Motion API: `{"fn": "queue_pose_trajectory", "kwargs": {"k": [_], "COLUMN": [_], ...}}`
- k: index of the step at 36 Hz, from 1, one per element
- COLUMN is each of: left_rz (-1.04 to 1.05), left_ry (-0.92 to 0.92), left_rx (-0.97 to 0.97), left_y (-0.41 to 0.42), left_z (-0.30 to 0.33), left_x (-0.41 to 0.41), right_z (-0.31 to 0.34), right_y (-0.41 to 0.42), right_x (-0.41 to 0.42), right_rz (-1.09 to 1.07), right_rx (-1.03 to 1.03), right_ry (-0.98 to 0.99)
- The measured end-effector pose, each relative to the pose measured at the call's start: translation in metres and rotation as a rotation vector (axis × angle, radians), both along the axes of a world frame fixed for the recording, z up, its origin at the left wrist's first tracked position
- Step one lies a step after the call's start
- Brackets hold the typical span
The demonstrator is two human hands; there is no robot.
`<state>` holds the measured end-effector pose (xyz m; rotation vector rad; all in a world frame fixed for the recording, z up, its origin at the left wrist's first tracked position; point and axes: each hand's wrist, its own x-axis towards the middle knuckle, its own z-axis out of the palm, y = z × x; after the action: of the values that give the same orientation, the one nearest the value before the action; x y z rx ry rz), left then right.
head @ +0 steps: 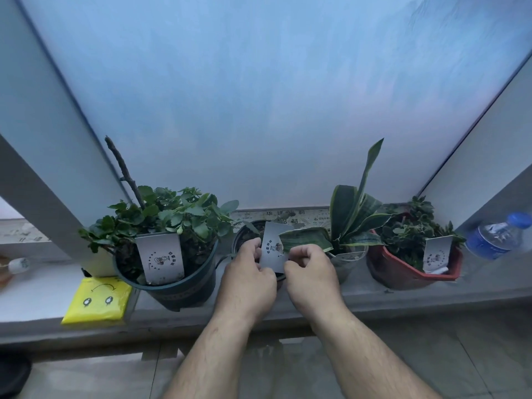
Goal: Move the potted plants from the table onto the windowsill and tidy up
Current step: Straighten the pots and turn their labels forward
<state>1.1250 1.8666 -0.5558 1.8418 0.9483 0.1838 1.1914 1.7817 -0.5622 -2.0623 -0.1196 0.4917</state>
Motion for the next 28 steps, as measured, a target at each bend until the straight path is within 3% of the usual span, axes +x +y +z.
{"fn": "queue_pose_trajectory", "kwargs": {"k": [17,28], "left_rz": [-0.083,-0.015], "left_ry": [0.177,0.105], "left_rx": [0.221,0.181], "left_y": [0.007,0.002], "left_z": [-0.009,0.006], "left_x": [-0.01,-0.013], "right_z": [-0.002,0.003], "right_y": [-0.002,-0.011], "right_x": [-0.012,-0.01], "right_rz": [0.035,0.021], "right_rx": [-0.041,0.013], "right_ry": [0.0,-0.008]}}
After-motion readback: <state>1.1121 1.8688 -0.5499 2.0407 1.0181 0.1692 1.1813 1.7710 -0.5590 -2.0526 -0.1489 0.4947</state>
